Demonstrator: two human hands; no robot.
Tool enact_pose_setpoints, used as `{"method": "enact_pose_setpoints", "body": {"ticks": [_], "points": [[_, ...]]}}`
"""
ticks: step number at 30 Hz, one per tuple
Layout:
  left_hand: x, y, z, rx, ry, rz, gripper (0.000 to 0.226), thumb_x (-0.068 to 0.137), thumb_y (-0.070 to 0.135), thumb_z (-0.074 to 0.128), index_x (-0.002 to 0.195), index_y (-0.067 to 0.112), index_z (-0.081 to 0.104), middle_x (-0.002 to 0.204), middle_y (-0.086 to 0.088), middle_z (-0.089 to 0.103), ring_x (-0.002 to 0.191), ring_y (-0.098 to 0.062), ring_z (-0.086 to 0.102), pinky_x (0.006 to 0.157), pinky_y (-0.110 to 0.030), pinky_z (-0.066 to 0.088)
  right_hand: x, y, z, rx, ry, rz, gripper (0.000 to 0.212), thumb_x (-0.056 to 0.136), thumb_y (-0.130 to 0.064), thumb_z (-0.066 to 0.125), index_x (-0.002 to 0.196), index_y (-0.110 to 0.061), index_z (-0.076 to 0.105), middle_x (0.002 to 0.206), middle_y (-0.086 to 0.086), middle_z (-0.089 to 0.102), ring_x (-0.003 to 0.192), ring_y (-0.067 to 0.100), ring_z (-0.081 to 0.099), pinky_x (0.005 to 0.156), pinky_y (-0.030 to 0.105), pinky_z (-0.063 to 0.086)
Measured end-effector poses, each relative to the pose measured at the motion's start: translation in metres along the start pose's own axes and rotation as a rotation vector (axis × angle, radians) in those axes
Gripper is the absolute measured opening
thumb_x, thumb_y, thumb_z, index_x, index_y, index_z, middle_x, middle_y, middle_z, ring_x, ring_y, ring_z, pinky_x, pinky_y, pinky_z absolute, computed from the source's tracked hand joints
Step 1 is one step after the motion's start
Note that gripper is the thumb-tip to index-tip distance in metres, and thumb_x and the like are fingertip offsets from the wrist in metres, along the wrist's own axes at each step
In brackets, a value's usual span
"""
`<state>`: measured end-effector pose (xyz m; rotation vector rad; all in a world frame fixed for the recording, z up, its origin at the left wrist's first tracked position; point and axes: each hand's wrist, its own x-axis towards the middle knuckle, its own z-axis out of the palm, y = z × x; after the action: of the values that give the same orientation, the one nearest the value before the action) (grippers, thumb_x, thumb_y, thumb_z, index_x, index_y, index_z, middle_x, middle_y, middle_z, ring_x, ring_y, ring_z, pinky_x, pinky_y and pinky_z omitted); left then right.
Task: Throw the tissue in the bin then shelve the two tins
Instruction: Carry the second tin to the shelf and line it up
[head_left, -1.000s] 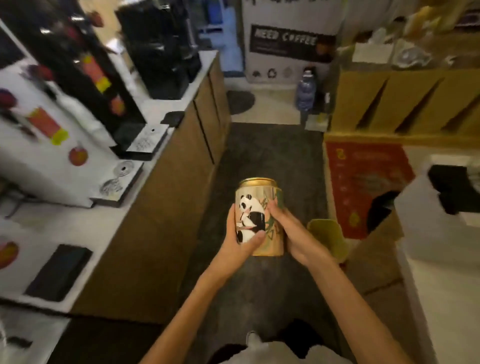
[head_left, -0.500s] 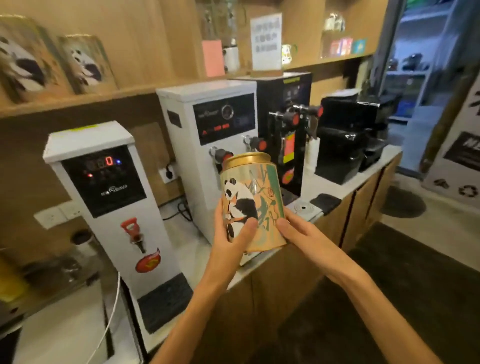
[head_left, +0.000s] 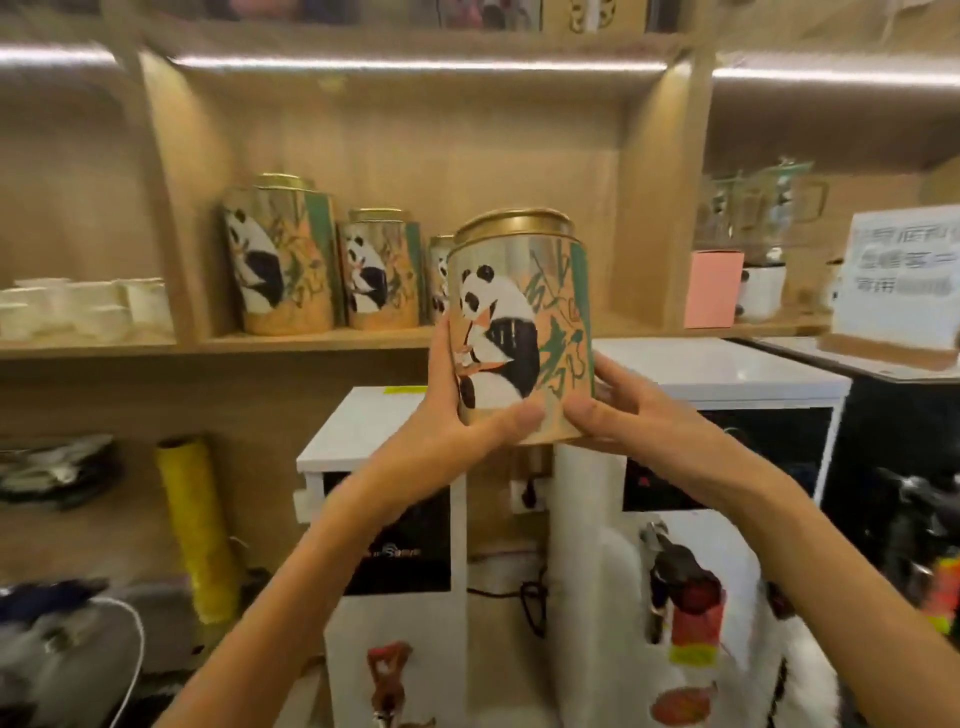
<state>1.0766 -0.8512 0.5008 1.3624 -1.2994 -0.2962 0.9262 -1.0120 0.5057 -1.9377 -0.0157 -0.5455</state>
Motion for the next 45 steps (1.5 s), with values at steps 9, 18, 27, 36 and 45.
{"method": "enact_pose_setpoints", "body": {"ticks": [9, 18, 27, 36, 45], "points": [[0.182, -0.051, -0.053, 0.397, -0.029, -0.042, 0.130, 0.063, 0.071, 0.076, 0.140, 0.051, -0.027, 0.158, 0.019, 0.014, 0.123, -0.001, 0.028, 0.080, -0.023, 0.026, 0.171, 0.028, -0.099, -0.131, -0.097, 0.140, 0.077, 0.071, -0.041, 0.084, 0.135, -0.035, 0.042, 0.129, -0.009, 0.062, 0.113, 0.005, 0.065, 0.109, 0.033, 0.043], [0.312, -0.111, -0.031, 0.599, -0.029, -0.217, 0.136, 0.070, 0.053, 0.081, 0.149, 0.027, -0.026, 0.164, -0.013, 0.007, 0.148, -0.034, 0.017, 0.119, -0.051, 0.020, 0.263, 0.083, -0.179, -0.245, 0.015, 0.342, 0.080, 0.073, -0.013, 0.085, 0.139, -0.017, 0.040, 0.131, 0.005, 0.059, 0.122, 0.024, 0.058, 0.110, 0.043, 0.045], [0.365, -0.157, 0.000, 0.471, 0.121, -0.273, 0.113, 0.070, 0.030, 0.087, 0.150, 0.014, 0.009, 0.152, -0.012, 0.036, 0.139, -0.031, 0.036, 0.115, -0.049, 0.033, 0.320, 0.128, -0.217, -0.389, 0.027, 0.414, 0.084, 0.074, -0.011, 0.085, 0.141, -0.019, 0.036, 0.124, 0.000, 0.054, 0.118, 0.021, 0.052, 0.101, 0.034, 0.048], [0.398, -0.192, 0.007, 0.587, 0.337, -0.350, 0.090, 0.074, 0.037, 0.082, 0.141, 0.005, 0.032, 0.141, -0.014, 0.048, 0.129, -0.029, 0.048, 0.106, -0.043, 0.045, 0.351, 0.181, -0.221, -0.441, 0.128, 0.252, 0.088, 0.079, -0.034, 0.081, 0.149, -0.019, 0.031, 0.147, 0.008, 0.049, 0.128, 0.024, 0.051, 0.112, 0.042, 0.042], [0.406, -0.214, 0.012, 0.625, 0.507, -0.252, 0.076, 0.071, 0.043, 0.082, 0.125, 0.008, 0.042, 0.128, -0.013, 0.054, 0.118, -0.029, 0.053, 0.095, -0.038, 0.047, 0.357, 0.200, -0.228, -0.371, 0.225, 0.176, 0.095, 0.075, -0.027, 0.085, 0.149, -0.005, 0.029, 0.148, 0.014, 0.047, 0.132, 0.028, 0.049, 0.106, 0.038, 0.045]]}}
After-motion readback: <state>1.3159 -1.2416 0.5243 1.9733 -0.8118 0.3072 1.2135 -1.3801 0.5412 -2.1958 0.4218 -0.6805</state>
